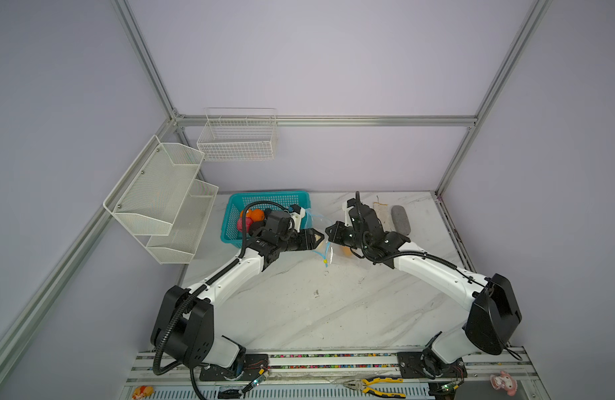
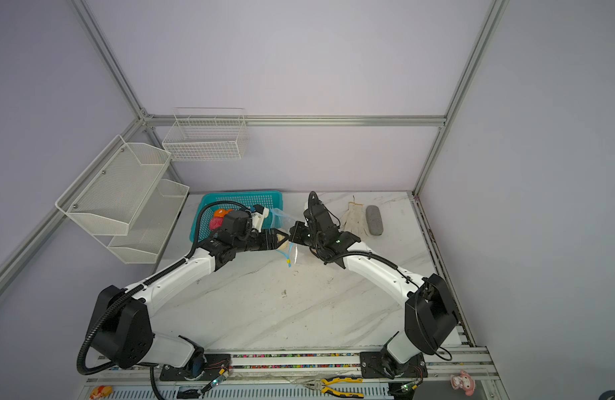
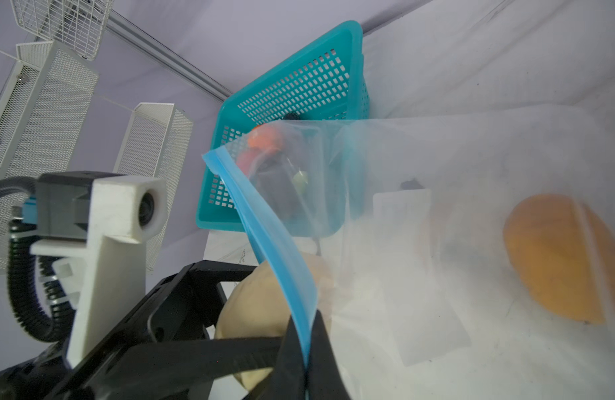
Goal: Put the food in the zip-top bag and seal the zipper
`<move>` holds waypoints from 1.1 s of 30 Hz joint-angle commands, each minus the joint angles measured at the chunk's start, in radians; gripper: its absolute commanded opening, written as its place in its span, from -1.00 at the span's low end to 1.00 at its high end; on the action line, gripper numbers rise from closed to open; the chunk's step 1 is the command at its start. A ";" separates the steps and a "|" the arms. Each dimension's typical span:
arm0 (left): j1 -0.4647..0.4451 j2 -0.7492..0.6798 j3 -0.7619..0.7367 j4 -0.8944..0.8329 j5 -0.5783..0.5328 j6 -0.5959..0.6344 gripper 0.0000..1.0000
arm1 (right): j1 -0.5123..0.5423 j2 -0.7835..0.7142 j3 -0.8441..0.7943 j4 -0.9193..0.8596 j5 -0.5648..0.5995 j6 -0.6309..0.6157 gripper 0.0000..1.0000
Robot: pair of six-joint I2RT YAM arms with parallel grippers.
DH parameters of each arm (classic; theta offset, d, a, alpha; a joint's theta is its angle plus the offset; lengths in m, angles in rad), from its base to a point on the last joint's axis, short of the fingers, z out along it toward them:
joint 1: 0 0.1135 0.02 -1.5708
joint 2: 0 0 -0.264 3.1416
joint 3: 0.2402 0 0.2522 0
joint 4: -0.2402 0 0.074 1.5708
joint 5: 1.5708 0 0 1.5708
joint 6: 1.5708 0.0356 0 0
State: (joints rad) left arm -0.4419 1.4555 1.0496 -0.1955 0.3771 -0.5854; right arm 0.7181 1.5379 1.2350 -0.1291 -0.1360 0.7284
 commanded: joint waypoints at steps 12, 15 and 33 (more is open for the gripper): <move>-0.051 0.021 0.078 0.026 -0.110 -0.064 0.09 | 0.010 0.001 -0.012 0.021 -0.034 0.005 -1.00; -0.061 0.035 0.089 0.020 -0.112 -0.070 0.14 | 0.013 -0.001 -0.007 0.026 -0.020 0.007 -1.00; -0.067 0.013 0.071 -0.006 -0.126 -0.036 0.74 | 0.023 0.030 0.022 0.015 0.004 0.019 -1.00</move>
State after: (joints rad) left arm -0.5053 1.5124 1.0531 -0.2119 0.2539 -0.6403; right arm 0.7341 1.5570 1.2221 -0.1173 -0.1352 0.7357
